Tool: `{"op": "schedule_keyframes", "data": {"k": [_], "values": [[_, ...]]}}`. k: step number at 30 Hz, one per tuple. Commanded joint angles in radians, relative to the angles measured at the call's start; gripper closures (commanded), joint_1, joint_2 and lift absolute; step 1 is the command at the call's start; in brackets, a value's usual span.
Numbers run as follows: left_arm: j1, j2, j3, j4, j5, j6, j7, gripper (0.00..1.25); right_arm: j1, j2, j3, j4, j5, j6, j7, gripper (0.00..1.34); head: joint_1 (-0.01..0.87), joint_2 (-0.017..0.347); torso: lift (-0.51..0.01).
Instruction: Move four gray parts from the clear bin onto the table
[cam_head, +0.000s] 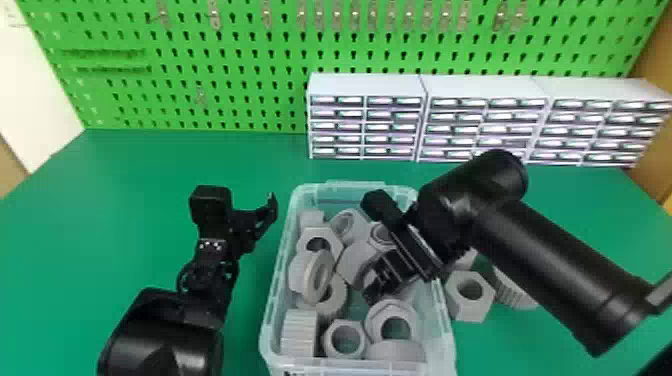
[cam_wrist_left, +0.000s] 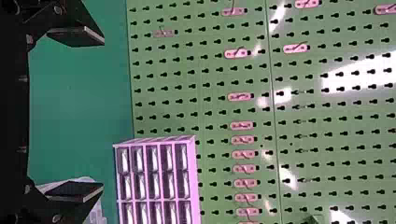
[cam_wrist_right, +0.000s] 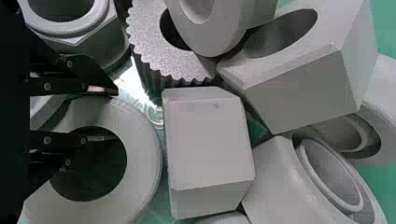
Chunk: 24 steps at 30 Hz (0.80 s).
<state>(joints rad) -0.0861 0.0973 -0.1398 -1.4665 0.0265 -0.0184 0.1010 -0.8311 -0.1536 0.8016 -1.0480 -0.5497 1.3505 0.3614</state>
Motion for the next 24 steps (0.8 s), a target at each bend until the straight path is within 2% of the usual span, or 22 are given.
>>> {"op": "schedule_keyframes", "data": {"k": [1,24], "values": [[0.002,0.001,0.0,0.0,0.001,0.0,0.0,0.18,-0.003,-0.001,-0.018,-0.03,0.022,0.021,-0.001,1.04,0.693,0.072,-0.052],[0.005,0.009,-0.001,0.0,0.001,0.0,0.0,0.18,-0.023,-0.004,-0.093,-0.208,0.096,0.101,0.001,1.04,0.693,0.072,-0.052]]}}
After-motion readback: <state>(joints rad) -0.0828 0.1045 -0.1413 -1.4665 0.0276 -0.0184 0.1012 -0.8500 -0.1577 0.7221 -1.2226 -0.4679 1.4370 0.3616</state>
